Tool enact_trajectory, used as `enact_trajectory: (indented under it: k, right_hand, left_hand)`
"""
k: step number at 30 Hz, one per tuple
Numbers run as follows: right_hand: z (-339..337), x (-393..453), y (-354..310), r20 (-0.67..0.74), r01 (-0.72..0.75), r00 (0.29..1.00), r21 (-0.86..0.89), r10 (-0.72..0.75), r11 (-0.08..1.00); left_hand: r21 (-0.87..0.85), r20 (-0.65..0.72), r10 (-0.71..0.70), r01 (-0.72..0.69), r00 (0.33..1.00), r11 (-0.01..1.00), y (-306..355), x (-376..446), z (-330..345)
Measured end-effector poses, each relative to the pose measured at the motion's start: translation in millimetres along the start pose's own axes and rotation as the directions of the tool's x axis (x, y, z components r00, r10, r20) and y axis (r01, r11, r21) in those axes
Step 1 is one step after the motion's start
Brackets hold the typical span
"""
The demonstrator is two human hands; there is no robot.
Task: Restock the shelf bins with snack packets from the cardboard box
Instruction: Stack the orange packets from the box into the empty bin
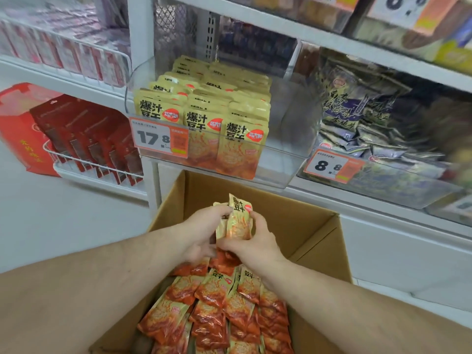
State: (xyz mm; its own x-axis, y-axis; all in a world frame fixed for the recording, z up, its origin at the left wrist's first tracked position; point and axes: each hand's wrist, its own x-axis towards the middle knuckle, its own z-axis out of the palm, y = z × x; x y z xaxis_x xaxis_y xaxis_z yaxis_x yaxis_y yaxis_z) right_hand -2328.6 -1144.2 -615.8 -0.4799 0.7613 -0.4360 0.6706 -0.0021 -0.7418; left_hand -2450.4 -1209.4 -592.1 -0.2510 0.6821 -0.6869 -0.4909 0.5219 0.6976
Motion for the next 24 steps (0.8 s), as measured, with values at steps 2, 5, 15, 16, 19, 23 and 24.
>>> enact_trajectory:
  k: [2, 5, 15, 16, 19, 23, 24]
  right_hand:
    - [-7, -15, -14, -0.039, 0.097, 0.994, -0.106, -0.102, 0.99]
    - [-13, -35, -27, -0.047, 0.224, 0.971, -0.188, -0.236, 0.956]
    - [-77, -43, -75, -0.001, 0.44, 0.846, -0.564, -0.533, 0.699]
    - [-84, -42, -82, 0.049, 0.46, 0.831, -0.619, -0.554, 0.636]
    - [-97, -42, -98, 0.237, 0.53, 0.804, -0.701, -0.545, 0.477]
    - [-102, -40, -109, 0.299, 0.591, 0.765, -0.678, -0.57, 0.437]
    - [-102, -39, -110, 0.297, 0.594, 0.759, -0.681, -0.58, 0.429]
  left_hand:
    - [-0.03, 0.049, 0.085, -0.084, 0.995, 0.996, 4, -10, 6]
    - [0.034, 0.007, 0.256, -0.256, 0.967, 0.966, 6, -15, 8]
    - [0.257, 0.146, 0.486, -0.507, 0.862, 0.823, 32, -32, -1]
    - [0.291, 0.185, 0.489, -0.522, 0.853, 0.801, 34, -33, 0]
    - [0.343, 0.311, 0.497, -0.584, 0.81, 0.736, 40, -38, 0]
    - [0.529, 0.435, 0.479, -0.647, 0.763, 0.55, 50, -42, -4]
    - [0.56, 0.445, 0.472, -0.648, 0.761, 0.516, 53, -42, -6]
